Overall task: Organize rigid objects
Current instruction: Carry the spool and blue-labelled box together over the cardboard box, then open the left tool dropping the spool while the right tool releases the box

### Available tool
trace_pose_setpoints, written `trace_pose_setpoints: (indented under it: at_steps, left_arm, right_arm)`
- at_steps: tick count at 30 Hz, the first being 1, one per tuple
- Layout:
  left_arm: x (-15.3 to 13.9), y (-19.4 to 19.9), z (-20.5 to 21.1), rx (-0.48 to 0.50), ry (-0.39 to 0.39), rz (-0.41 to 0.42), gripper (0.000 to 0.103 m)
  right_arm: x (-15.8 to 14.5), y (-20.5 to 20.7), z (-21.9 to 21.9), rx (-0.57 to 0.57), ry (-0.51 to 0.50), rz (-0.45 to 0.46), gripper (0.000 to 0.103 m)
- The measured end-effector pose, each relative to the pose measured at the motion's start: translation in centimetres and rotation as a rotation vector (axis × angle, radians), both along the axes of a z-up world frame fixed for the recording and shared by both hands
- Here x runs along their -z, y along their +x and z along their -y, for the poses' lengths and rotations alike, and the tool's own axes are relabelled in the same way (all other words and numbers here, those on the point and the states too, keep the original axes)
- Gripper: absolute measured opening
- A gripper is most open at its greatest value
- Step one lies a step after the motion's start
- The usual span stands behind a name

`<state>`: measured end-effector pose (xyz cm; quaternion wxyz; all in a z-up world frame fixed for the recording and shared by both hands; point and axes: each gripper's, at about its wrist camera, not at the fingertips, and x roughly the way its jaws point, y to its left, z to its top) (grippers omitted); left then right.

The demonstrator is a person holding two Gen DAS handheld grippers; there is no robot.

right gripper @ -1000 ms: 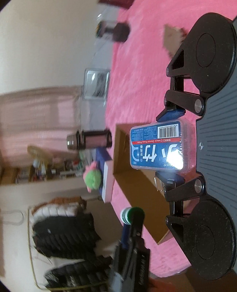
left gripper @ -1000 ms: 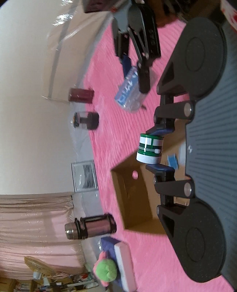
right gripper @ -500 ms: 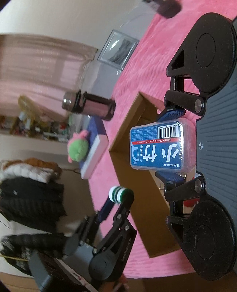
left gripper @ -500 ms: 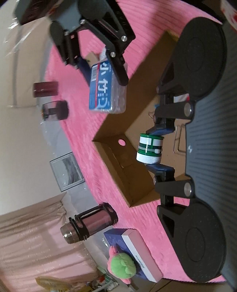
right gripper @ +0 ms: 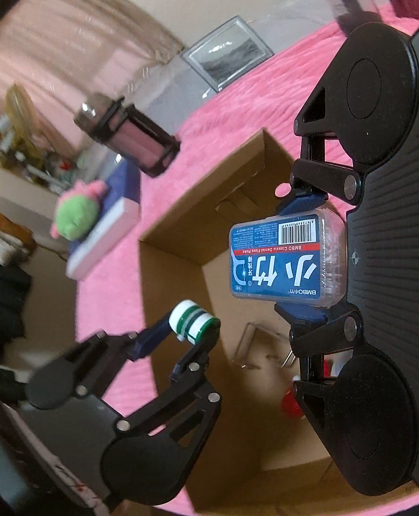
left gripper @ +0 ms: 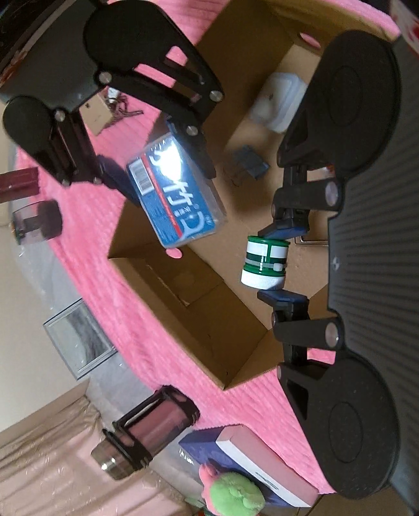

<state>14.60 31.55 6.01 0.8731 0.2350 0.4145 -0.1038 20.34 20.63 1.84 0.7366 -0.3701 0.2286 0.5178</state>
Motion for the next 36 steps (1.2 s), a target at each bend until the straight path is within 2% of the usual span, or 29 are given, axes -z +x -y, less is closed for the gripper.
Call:
trace_pose_setpoints:
  at_steps: [3,10,17,28,32,36]
  left_arm:
    - [1.1,1.7,-0.5,0.011,-0.003,-0.044,0.027]
    - [3.6,4.7,-1.4,0.016,-0.001,-0.130,0.027]
    - [4.8,7.2,-1.9,0.000,0.006,-0.192,0.027]
    - [5.8,8.8,-2.1,-0.028,0.005,-0.246,0.027]
    - [6.1,8.7,-2.0,-0.038,0.027,-0.265,0.028]
    - [6.0,8.7,-2.2,-0.046,0.021,-0.261,0.028]
  right_arm:
    - [1.2,1.1,-1.6,-0.023,-0.084,0.014,0.054]
    - [3.5,3.2,-4.4,-0.062,-0.204,0.038,0.054]
    - [5.6,4.7,-6.2,-0.085,-0.324,0.020,0.054]
    - [6.2,6.0,-6.6,-0.081,-0.346,-0.013,0.054]
    - [6.2,6.2,-6.6,-0.073,-0.339,-0.023,0.054]
    - [6.2,6.1,-6.5,-0.072,-0.334,-0.035,0.054]
